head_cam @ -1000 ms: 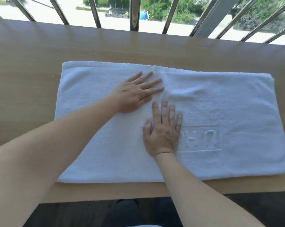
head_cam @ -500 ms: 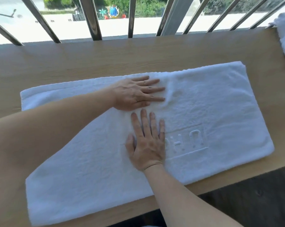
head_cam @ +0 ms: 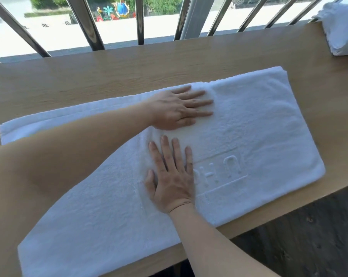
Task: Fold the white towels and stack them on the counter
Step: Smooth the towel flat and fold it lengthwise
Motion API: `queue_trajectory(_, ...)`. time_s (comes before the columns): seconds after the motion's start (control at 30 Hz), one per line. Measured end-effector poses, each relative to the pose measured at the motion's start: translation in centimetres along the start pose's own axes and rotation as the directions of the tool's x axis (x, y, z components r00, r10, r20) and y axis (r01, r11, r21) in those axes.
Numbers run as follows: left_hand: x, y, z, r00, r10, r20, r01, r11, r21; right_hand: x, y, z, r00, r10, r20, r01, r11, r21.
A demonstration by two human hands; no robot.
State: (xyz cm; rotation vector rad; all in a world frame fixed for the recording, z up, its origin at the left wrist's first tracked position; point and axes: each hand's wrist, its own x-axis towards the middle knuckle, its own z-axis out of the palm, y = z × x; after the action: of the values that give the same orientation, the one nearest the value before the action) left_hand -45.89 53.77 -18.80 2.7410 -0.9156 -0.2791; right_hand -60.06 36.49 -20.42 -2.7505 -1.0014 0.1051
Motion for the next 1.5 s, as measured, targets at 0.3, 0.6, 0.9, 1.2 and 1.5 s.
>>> queue_trajectory(0.3,-2.7,-0.7,-0.2,0.996,-0.061,-0.06,0.061,0.998,-0.011,0.0,-0.1,0.0,1.0,-0.007,-0.028,0.008,1.0,0.004)
queue_trajectory(0.6,-11.7,0.3,1.5,0.805,-0.588,-0.083,0.581,0.808,-0.093,0.0,-0.1,0.0,0.999,-0.005,-0.041,0.005,1.0,0.012)
queue_trajectory(0.9,-17.6,16.3,7.5,0.438,-0.88,-0.184,0.86,0.47,-0.199,0.1,0.0,-0.2,1.0,-0.013,-0.014,0.013,1.0,0.002)
queue_trajectory(1.2,-17.2,25.7,9.8,0.282,-0.955,-0.092,0.926,0.296,-0.233,-0.2,-0.2,-0.8,0.999,0.02,0.047,-0.021,1.0,0.014)
queue_trajectory(1.5,-14.5,26.1,9.4,0.256,-0.964,-0.071,0.942,0.266,-0.203,-2.3,6.3,-3.5,0.972,-0.125,0.2,0.117,0.992,0.054)
